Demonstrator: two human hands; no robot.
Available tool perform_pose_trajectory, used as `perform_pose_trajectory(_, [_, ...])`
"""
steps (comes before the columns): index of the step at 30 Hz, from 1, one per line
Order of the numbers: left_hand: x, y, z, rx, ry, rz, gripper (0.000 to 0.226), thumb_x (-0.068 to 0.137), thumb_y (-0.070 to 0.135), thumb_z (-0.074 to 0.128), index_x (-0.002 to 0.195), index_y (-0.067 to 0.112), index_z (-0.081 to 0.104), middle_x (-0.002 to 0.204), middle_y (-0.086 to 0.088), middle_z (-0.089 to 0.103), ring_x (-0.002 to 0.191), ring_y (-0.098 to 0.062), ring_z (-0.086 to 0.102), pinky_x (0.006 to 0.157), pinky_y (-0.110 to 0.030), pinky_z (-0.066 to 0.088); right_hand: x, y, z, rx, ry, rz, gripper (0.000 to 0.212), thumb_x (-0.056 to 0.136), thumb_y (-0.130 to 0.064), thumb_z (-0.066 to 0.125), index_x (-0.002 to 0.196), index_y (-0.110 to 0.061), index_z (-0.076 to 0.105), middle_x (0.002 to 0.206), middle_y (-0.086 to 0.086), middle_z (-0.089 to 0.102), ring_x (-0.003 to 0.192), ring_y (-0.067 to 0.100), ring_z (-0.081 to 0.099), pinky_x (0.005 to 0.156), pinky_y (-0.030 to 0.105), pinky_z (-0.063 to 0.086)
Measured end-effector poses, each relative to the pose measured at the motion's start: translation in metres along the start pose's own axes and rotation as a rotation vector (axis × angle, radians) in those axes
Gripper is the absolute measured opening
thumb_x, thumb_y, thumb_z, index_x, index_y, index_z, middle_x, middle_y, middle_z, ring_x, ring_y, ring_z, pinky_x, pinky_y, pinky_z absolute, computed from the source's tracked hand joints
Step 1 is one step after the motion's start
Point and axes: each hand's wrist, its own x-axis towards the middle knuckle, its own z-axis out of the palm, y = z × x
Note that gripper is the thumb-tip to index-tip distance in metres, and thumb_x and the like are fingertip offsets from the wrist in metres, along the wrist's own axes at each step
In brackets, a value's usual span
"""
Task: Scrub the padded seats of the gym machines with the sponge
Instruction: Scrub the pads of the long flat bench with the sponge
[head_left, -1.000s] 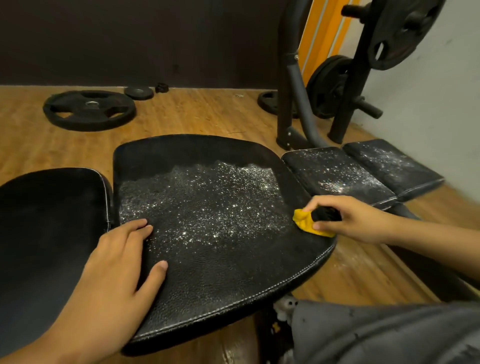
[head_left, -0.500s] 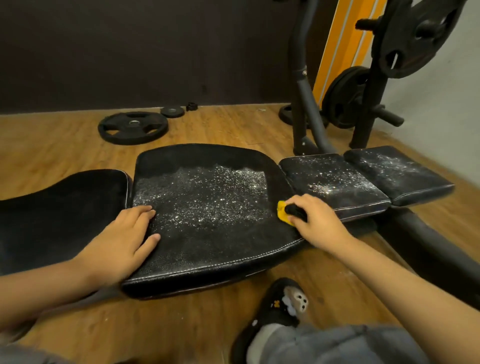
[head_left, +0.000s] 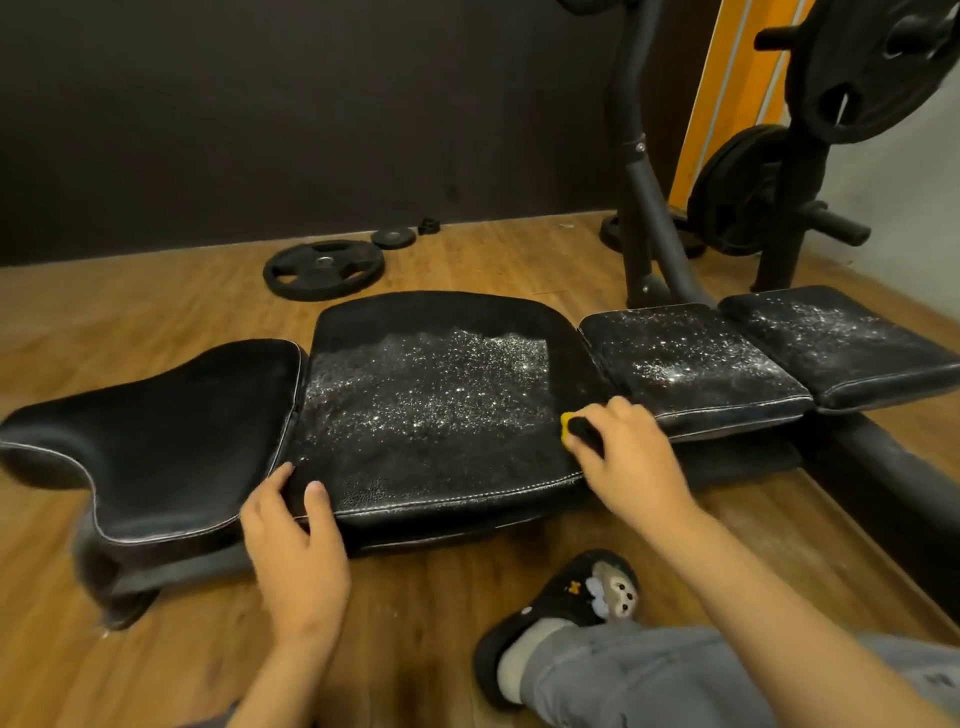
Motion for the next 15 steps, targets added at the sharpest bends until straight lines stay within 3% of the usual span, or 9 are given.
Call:
perform_pose_trajectory(2, [-0.016, -0.001, 0.006, -0.107, 0.041, -0.073, 0.044, 0.103, 0.025, 0.041, 0.144, 0.01, 0.038, 0.146, -0.012, 0.036, 0.132, -0.023, 0.037, 0.105, -0.028, 0.025, -0.017, -0.033, 0.002, 0.064, -0.04, -0.098, 0.023, 0.093, -0.032, 0.058, 0.107, -0.015, 0.062, 0.097, 0.003, 0.051, 0.097, 0.023, 0.048, 0.079, 0.034, 0.044])
perform_pose_trajectory(5, [-0.015, -0.007, 0.011, -0.12, 0.064, -0.072, 0.044, 0.103, 0.026, 0.041, 0.144, 0.01, 0.037, 0.146, -0.013, 0.035, 0.132, -0.028, 0.038, 0.106, -0.032, 0.026, -0.019, -0.04, 0.0, 0.144, -0.119, -0.128, 0.024, 0.093, -0.033, 0.057, 0.111, -0.016, 0.061, 0.098, 0.001, 0.051, 0.098, 0.019, 0.049, 0.079, 0.034, 0.044])
perform_pose_trajectory(11, [-0.014, -0.009, 0.013, -0.183, 0.093, -0.06, 0.055, 0.094, 0.037, 0.038, 0.142, 0.009, 0.038, 0.144, -0.014, 0.035, 0.132, -0.029, 0.037, 0.108, -0.037, 0.029, 0.03, 0.017, -0.005, -0.115, -0.038, 0.265, 0.034, 0.093, -0.03, 0.058, 0.119, -0.008, 0.06, 0.106, 0.015, 0.057, 0.102, 0.034, 0.054, 0.08, 0.038, 0.044])
perform_pose_trajectory(15, [-0.013, -0.011, 0.018, -0.204, 0.129, -0.076, 0.057, 0.092, 0.041, 0.037, 0.141, 0.011, 0.04, 0.142, -0.014, 0.037, 0.13, -0.03, 0.038, 0.109, -0.045, 0.032, 0.012, -0.055, 0.023, 0.013, -0.005, 0.079, 0.025, 0.092, -0.027, 0.059, 0.11, -0.01, 0.062, 0.102, 0.011, 0.055, 0.097, 0.03, 0.051, 0.079, 0.038, 0.042])
